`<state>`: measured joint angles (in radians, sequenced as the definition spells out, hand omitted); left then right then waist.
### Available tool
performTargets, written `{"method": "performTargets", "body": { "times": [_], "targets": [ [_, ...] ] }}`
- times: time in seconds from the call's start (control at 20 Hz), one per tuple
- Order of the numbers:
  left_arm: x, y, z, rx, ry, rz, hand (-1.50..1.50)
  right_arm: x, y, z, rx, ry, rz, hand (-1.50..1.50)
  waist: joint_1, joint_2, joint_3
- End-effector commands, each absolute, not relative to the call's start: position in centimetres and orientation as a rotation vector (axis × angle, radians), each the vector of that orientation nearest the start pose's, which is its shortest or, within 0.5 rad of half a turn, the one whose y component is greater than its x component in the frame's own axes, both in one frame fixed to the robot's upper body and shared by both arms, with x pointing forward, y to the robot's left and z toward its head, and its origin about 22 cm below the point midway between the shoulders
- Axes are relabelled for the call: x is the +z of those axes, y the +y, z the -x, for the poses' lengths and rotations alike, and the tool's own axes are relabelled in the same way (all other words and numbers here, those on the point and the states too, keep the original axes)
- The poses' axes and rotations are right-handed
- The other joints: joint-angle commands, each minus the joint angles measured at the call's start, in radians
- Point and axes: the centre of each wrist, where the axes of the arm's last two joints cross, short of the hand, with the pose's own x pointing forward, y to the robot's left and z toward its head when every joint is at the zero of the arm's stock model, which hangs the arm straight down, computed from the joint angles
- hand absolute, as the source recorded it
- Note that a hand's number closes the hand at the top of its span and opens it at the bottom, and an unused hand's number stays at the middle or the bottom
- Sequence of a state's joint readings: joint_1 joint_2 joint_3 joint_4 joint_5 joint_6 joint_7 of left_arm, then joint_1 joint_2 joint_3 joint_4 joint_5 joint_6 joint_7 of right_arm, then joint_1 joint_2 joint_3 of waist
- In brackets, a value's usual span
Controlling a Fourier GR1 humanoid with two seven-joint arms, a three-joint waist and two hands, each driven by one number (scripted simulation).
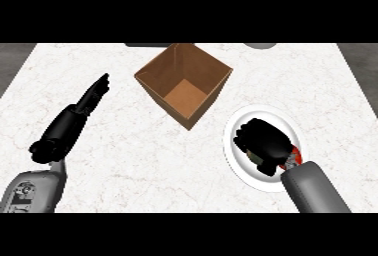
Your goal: Pick the squash from the plate and place it in the cardboard box
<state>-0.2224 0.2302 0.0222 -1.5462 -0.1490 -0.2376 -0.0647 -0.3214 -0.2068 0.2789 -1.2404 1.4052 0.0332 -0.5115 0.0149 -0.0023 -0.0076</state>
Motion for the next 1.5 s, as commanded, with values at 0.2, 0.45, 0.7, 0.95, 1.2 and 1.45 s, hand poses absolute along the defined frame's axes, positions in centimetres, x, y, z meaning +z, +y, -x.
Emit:
{"method": "performTargets", "body": {
  "times": [0.2,0.45,0.7,0.95,1.2,1.45],
  "targets": [
    [7.5,24.1,-30.1,-0.614,-1.786,0.015,0.00,2.4,-8.3,-30.5,1.690,-1.610,0.627,1.50,0.136,0.021,0.012],
    [7.1,22.8,-30.6,-0.639,-1.769,0.046,0.00,7.7,-3.7,-31.0,1.608,-1.717,0.808,1.50,0.166,0.019,0.007],
    [7.5,21.8,-31.3,-0.657,-1.777,0.050,0.00,12.2,-0.2,-30.6,1.458,-1.785,0.907,1.50,0.162,0.016,0.006],
    [7.4,22.3,-31.4,-0.653,-1.779,0.049,0.00,15.8,0.3,-31.4,1.024,-1.768,1.011,1.50,0.144,0.013,0.005],
    [7.7,22.6,-31.6,-0.624,-1.768,0.014,0.00,19.2,2.2,-32.5,0.770,-1.680,1.101,1.50,0.128,0.012,0.004],
    [7.9,22.8,-31.7,-0.610,-1.786,-0.012,0.00,21.8,4.0,-34.4,0.617,-1.643,1.119,1.50,0.099,0.016,0.005]
  ]
}}
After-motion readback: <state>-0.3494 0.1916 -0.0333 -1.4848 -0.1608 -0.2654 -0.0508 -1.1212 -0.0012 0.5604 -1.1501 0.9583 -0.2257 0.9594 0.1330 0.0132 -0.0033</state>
